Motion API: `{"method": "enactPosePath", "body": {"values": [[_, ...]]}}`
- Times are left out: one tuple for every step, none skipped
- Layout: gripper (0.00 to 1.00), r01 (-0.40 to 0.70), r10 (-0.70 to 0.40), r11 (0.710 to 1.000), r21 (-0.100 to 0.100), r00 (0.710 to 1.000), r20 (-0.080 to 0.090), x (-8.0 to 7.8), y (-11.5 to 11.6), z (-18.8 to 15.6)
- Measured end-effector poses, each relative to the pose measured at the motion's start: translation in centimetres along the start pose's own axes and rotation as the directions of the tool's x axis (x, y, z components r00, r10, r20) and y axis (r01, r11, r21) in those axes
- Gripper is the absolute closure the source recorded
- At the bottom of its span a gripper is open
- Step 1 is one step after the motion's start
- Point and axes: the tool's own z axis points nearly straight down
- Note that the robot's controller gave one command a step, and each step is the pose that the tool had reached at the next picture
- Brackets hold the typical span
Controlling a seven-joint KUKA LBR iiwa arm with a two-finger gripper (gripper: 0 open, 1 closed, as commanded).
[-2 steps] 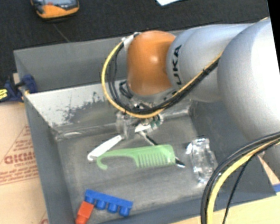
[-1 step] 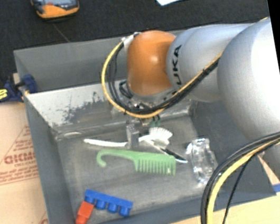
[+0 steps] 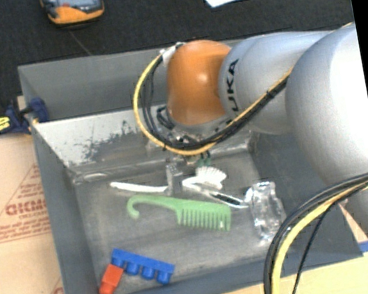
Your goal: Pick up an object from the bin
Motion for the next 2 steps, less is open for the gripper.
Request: {"method": "enactPosePath", "body": {"values": [[0.00, -0.034, 0.034, 0.999, -0.001, 0.999, 0.004, 0.5, -0.5, 2.1], [0.00, 0.076, -0.076, 0.997, 0.001, 0.997, 0.005, 1.2, 6.0, 3.3]]}}
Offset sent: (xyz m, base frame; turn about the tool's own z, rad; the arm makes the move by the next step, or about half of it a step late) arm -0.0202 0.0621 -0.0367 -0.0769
